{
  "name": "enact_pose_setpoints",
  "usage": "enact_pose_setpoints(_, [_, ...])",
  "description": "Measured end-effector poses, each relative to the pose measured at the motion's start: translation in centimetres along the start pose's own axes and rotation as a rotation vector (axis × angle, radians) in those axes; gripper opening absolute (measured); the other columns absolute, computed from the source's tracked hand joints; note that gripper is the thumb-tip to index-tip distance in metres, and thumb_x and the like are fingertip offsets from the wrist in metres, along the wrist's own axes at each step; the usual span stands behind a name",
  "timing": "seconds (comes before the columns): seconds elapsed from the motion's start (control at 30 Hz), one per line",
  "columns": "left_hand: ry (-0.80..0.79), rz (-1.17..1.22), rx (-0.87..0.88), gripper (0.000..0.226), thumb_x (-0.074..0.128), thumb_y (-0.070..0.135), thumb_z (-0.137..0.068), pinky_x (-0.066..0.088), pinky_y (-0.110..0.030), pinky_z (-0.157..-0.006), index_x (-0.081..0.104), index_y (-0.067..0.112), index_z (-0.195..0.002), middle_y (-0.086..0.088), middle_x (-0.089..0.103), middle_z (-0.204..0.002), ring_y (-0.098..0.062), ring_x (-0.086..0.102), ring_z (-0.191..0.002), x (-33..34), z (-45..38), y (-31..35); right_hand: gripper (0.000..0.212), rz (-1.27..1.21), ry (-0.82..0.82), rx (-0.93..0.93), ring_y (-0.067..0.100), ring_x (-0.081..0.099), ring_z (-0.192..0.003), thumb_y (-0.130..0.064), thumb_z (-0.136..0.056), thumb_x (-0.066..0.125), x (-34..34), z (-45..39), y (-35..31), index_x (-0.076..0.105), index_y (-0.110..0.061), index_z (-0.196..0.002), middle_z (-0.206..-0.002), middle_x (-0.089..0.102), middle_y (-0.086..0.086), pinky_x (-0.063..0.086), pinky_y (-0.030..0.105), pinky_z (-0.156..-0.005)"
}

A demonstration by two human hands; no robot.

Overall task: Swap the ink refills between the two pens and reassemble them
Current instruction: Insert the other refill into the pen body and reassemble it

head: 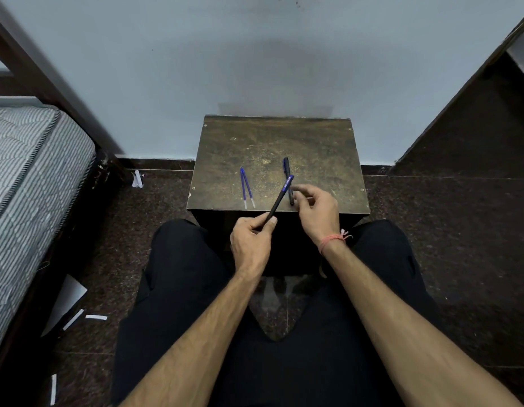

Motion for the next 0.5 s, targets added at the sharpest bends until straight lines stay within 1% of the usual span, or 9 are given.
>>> enact_pose_setpoints(0.07, [0.079, -0.042, -0.025, 0.029, 0.087, 0.038, -0.091, 0.057, -0.033, -0.102, 0.086, 0.025, -0.117, 0.006, 0.079, -0.114, -0.014, 0.074, -0.107, -0.8, -0.8, 0.8, 0.022, 0.224, 0.024, -0.135, 0.021, 0.076, -0.097, -0.021, -0.103, 0.069, 0.2, -0.5, -2.2, 0.084, -0.021, -0.119, -0.110, 0.079, -0.001, 0.061, 0.042, -0.091])
enact_pose_setpoints(0.1, [0.108, -0.057, -0.030, 0.030, 0.087, 0.039, -0.091, 0.056, -0.031, -0.101, 0.086, 0.024, -0.117, 0.005, 0.081, -0.115, -0.017, 0.075, -0.110, -0.9, -1.3, 1.3, 0.024, 0.317, 0.012, -0.186, 0.024, 0.075, -0.100, -0.023, -0.103, 0.068, 0.6, -0.8, -3.2, 0.083, -0.020, -0.121, -0.110, 0.077, 0.001, 0.059, 0.042, -0.091])
enact_pose_setpoints(0.17, [0.151, -0.103, -0.024, 0.029, 0.087, 0.040, -0.091, 0.053, -0.025, -0.093, 0.087, 0.026, -0.116, 0.003, 0.083, -0.114, -0.019, 0.076, -0.111, -0.5, -1.9, 2.6, 0.026, 0.511, -0.053, -0.254, 0.029, 0.071, -0.103, -0.025, -0.106, 0.064, 1.8, -1.3, -4.4, 0.081, -0.019, -0.123, -0.109, 0.073, 0.005, 0.057, 0.041, -0.089])
enact_pose_setpoints(0.27, [0.216, -0.178, -0.027, 0.025, 0.086, 0.042, -0.091, 0.047, -0.027, -0.082, 0.086, 0.031, -0.113, 0.005, 0.079, -0.112, -0.020, 0.075, -0.107, 0.4, -2.5, 4.3, 0.023, 0.727, -0.118, -0.270, 0.033, 0.071, -0.100, -0.024, -0.106, 0.060, 2.4, -2.3, -4.5, 0.082, -0.020, -0.113, -0.105, 0.069, 0.006, 0.056, 0.040, -0.082])
enact_pose_setpoints(0.33, [0.239, -0.193, -0.051, 0.022, 0.086, 0.041, -0.091, 0.044, -0.027, -0.080, 0.086, 0.032, -0.111, 0.006, 0.076, -0.110, -0.021, 0.073, -0.107, 1.1, -2.7, 4.8, 0.022, 0.793, -0.089, -0.231, 0.037, 0.073, -0.099, -0.019, -0.104, 0.059, 1.6, -2.9, -4.0, 0.081, -0.018, -0.107, -0.104, 0.072, 0.009, 0.057, 0.041, -0.081])
enact_pose_setpoints(0.4, [0.238, -0.194, -0.076, 0.024, 0.087, 0.039, -0.090, 0.043, -0.026, -0.080, 0.086, 0.033, -0.113, 0.009, 0.077, -0.109, -0.019, 0.073, -0.108, 1.8, -2.8, 4.9, 0.021, 0.810, -0.057, -0.183, 0.039, 0.074, -0.100, -0.018, -0.102, 0.060, 0.5, -3.3, -3.3, 0.081, -0.017, -0.106, -0.105, 0.077, 0.011, 0.058, 0.042, -0.084])
enact_pose_setpoints(0.5, [0.216, -0.202, -0.096, 0.028, 0.088, 0.036, -0.089, 0.046, -0.025, -0.080, 0.085, 0.035, -0.116, 0.010, 0.080, -0.105, -0.018, 0.075, -0.107, 2.9, -2.6, 4.7, 0.019, 0.718, -0.015, -0.145, 0.037, 0.076, -0.101, -0.022, -0.098, 0.067, -0.8, -2.7, -2.2, 0.083, -0.017, -0.107, -0.103, 0.082, 0.009, 0.061, 0.042, -0.087])
Point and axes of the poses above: each hand's wrist, its own z-axis away from the middle knuckle, its own x-axis out of the palm, y = z × x, the point moved 10 cm from there along -z, towards the middle knuckle
